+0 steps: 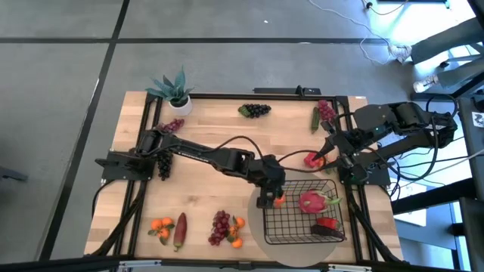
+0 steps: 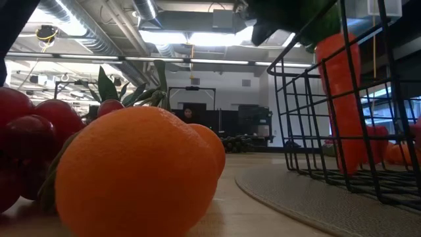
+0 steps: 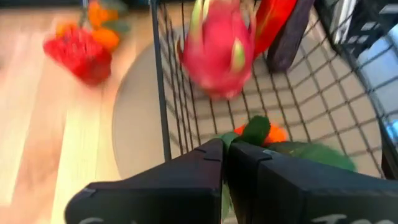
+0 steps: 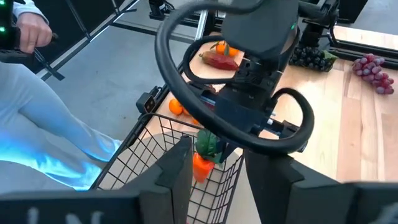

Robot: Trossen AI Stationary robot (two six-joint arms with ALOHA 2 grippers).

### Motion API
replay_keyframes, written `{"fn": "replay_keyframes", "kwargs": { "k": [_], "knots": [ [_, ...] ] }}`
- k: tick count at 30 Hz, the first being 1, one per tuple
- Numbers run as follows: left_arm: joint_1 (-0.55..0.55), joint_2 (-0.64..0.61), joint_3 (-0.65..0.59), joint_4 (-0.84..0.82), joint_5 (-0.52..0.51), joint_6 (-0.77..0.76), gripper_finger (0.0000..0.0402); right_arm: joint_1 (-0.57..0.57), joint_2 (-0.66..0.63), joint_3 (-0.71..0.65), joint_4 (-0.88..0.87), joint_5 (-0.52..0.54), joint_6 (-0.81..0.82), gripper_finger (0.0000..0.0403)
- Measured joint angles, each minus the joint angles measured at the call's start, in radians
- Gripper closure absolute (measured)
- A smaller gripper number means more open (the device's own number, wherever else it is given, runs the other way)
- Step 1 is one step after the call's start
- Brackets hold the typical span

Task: Build produce basket
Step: Put the carrot into the wire basket

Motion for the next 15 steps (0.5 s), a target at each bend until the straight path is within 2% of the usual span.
{"fn": "replay_keyframes", "kwargs": {
  "k": [7,15],
  "knots": [
    [-0.003,0.0,0.0,-0.083,-0.046,-0.009,0.0402,0.0,0.0,0.0,0.001,0.0,0.0,0.0273],
    [-0.009,0.0,0.0,-0.155,-0.047,-0.032,0.0402,0.0,0.0,0.0,0.004,0.0,0.001,0.0273]
  ]
}}
